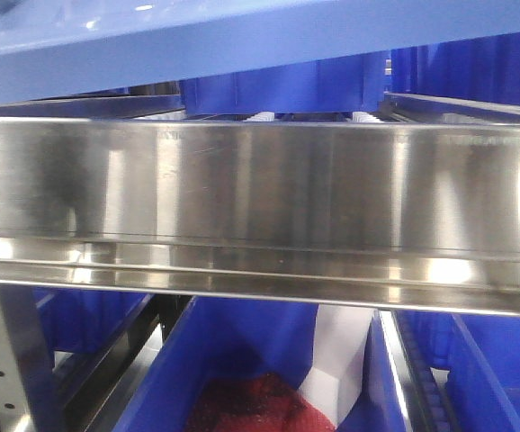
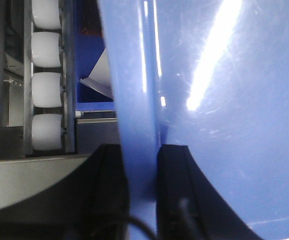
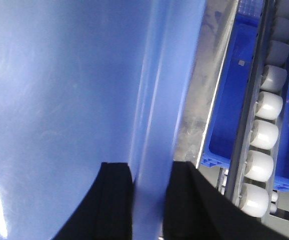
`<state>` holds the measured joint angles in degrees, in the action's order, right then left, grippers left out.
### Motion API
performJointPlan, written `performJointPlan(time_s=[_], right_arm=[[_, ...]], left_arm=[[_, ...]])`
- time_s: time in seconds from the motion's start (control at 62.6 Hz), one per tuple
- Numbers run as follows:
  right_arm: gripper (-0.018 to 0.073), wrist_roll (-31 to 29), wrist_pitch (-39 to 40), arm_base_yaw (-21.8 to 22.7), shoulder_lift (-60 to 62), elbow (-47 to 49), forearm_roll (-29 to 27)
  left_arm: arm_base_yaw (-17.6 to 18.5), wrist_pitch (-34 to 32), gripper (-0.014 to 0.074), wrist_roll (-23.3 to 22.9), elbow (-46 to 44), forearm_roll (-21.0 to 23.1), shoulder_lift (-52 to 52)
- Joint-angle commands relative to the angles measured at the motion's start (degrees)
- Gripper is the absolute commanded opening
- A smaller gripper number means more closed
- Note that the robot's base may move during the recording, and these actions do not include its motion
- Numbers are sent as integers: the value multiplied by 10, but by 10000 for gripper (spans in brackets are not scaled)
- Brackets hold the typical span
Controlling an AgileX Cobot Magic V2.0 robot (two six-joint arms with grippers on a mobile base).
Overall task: Grab blue tray and place on right shelf
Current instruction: 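Hold the tray while the base drives up to the steel shelf rack, then push the held tray forward onto the upper roller shelf with both grippers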
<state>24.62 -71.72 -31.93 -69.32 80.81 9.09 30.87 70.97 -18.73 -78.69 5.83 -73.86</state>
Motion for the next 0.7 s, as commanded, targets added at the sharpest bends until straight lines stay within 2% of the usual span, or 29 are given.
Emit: performJointPlan(time_s=[0.0,0.112,0.24,0.479,0.687], right_arm=[[22,-13,-15,-2,13,17,-7],[22,-13,-11,-2,13,17,-7],[22,-13,12,-1,13,24,-7],[22,-14,49,3,-13,66,-6],[22,-14,59,31,-77,93,-7]], left_arm=[[9,50,-48,25,-15,24,12],[9,44,-48,26,-15,24,12],[9,-5,-48,29,-25,17,12],[9,-29,-48,29,-122,-58,-36],[9,-28,-48,29,-219,-120,-125]])
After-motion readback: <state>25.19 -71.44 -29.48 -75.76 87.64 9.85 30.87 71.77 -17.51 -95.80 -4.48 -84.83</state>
